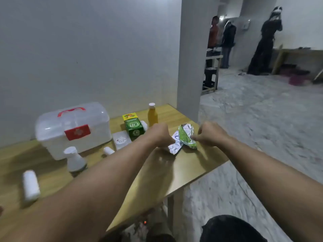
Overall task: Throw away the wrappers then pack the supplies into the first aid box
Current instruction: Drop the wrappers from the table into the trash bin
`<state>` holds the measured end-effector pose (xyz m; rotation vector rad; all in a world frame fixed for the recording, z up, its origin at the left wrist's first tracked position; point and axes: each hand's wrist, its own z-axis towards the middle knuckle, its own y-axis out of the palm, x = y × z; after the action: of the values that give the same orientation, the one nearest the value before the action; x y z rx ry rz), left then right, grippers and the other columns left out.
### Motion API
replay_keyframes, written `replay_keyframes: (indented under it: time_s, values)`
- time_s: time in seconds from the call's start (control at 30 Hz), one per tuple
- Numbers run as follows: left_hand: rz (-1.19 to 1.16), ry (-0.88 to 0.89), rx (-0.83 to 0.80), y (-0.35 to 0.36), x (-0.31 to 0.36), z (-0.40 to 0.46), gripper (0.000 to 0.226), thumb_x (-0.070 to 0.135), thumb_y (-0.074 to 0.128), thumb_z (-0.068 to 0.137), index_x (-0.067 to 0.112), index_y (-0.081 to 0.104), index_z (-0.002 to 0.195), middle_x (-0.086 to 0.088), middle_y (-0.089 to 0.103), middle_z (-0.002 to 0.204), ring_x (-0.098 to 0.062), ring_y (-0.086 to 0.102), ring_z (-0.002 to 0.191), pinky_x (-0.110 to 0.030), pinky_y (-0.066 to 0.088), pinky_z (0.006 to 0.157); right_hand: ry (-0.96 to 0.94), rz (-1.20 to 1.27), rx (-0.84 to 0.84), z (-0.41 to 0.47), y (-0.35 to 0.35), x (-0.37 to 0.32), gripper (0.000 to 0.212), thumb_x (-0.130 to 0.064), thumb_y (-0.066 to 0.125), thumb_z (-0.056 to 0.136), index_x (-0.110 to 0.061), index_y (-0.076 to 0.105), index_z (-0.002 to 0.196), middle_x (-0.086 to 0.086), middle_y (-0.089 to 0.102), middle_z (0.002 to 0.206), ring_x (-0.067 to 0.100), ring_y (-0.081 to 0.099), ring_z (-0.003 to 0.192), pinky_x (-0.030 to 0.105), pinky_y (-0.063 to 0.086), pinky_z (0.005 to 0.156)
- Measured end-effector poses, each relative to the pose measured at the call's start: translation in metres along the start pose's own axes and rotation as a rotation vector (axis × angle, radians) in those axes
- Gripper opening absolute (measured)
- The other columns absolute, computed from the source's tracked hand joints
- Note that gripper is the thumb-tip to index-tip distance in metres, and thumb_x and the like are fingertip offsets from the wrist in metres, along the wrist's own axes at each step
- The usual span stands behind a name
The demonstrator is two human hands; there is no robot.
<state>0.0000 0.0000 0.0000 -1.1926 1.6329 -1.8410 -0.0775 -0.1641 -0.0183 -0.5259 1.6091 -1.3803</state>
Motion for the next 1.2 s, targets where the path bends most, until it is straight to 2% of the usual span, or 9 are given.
replay_keyframes:
  time_s: [0.13, 0.27, 0.47, 0.57, 0.7, 0.8, 0.93, 1.07, 1.2]
  values:
    - [0.008, -0.119, -0.034, 0.016, 0.01, 0.006, 0.036, 0.029, 0.081, 0.068, 0.01, 0.051, 0.064, -0.006, 0.058, 0.071, -0.027, 0.063, 0.091, -0.03, 0.042, 0.071, 0.136, 0.093, 0.04, 0.001, 0.017, -0.003, 0.057, -0.063, 0.072, 0.063, -0.012, 0.061, 0.085, 0.014, 0.064, 0.106, 0.033, 0.062, 0.102, 0.033, 0.042, 0.069]
    - [-0.021, -0.175, -0.044, 0.024, 0.017, 0.009, 0.04, 0.029, 0.091, 0.057, 0.01, 0.057, 0.068, -0.006, 0.059, 0.074, -0.026, 0.064, 0.087, -0.026, 0.039, 0.064, 0.17, 0.136, 0.008, 0.002, 0.02, -0.007, 0.062, -0.044, 0.085, 0.06, -0.01, 0.059, 0.104, 0.014, 0.062, 0.119, 0.033, 0.059, 0.11, 0.032, 0.042, 0.074]
    - [-0.197, -0.229, -0.105, 0.027, 0.029, 0.011, 0.037, 0.022, 0.088, 0.063, -0.001, 0.069, 0.085, -0.014, 0.06, 0.074, -0.029, 0.061, 0.072, -0.03, 0.043, 0.06, 0.221, 0.306, -0.002, 0.003, 0.018, 0.019, 0.036, -0.028, 0.086, 0.061, -0.005, 0.067, 0.08, 0.013, 0.073, 0.093, 0.032, 0.069, 0.084, 0.035, 0.056, 0.069]
    - [-0.369, -0.19, -0.11, 0.033, 0.05, 0.01, 0.016, 0.0, 0.074, 0.07, 0.005, 0.058, 0.071, -0.015, 0.051, 0.069, -0.027, 0.05, 0.059, -0.034, 0.042, 0.056, 0.243, 0.403, 0.03, -0.01, 0.001, 0.056, 0.025, -0.024, 0.08, 0.07, -0.003, 0.069, 0.081, 0.016, 0.071, 0.084, 0.03, 0.067, 0.074, 0.039, 0.058, 0.069]
    - [-0.518, -0.111, -0.139, 0.046, 0.102, -0.002, 0.035, -0.007, 0.066, 0.073, 0.014, 0.044, 0.055, -0.013, 0.056, 0.058, -0.027, 0.052, 0.056, -0.034, 0.043, 0.058, 0.322, 0.59, 0.09, -0.054, -0.026, 0.132, 0.015, -0.012, 0.076, 0.076, -0.004, 0.064, 0.071, 0.016, 0.063, 0.067, 0.021, 0.046, 0.049, 0.025, 0.038, 0.047]
    - [-0.58, -0.046, -0.252, 0.066, 0.145, -0.016, 0.031, -0.006, 0.054, 0.079, 0.013, 0.045, 0.056, -0.009, 0.063, 0.041, -0.028, 0.052, 0.055, -0.032, 0.041, 0.059, 0.442, 0.6, 0.091, -0.091, -0.031, 0.183, 0.015, -0.009, 0.077, 0.075, -0.007, 0.063, 0.073, 0.015, 0.06, 0.068, 0.022, 0.048, 0.055, 0.025, 0.038, 0.049]
    - [-0.479, 0.01, -0.398, 0.109, 0.178, -0.038, 0.061, -0.005, 0.055, 0.079, 0.0, 0.045, 0.019, -0.006, 0.067, 0.044, -0.022, 0.056, 0.04, -0.022, 0.048, 0.045, 0.567, 0.576, 0.001, -0.129, -0.008, 0.222, 0.021, -0.011, 0.08, 0.072, -0.007, 0.061, 0.08, 0.012, 0.061, 0.067, 0.019, 0.053, 0.052, 0.023, 0.041, 0.045]
    - [-0.392, -0.02, -0.52, 0.175, 0.176, -0.054, 0.029, -0.006, 0.057, 0.079, -0.005, 0.059, 0.051, -0.019, 0.075, 0.068, -0.025, 0.059, 0.042, -0.034, 0.06, 0.058, 0.672, 0.569, -0.08, -0.153, 0.043, 0.24, 0.024, -0.004, 0.078, 0.072, -0.008, 0.055, 0.071, 0.012, 0.057, 0.057, 0.019, 0.053, 0.044, 0.022, 0.04, 0.04]
    - [-0.292, -0.081, -0.567, 0.24, 0.155, -0.067, 0.018, -0.005, 0.06, 0.076, -0.001, 0.055, 0.059, -0.015, 0.07, 0.056, -0.026, 0.067, 0.05, -0.037, 0.062, 0.067, 0.804, 0.587, -0.193, -0.174, 0.098, 0.251, 0.027, 0.003, 0.075, 0.073, -0.005, 0.052, 0.06, 0.016, 0.058, 0.052, 0.02, 0.054, 0.032, 0.024, 0.048, 0.035]
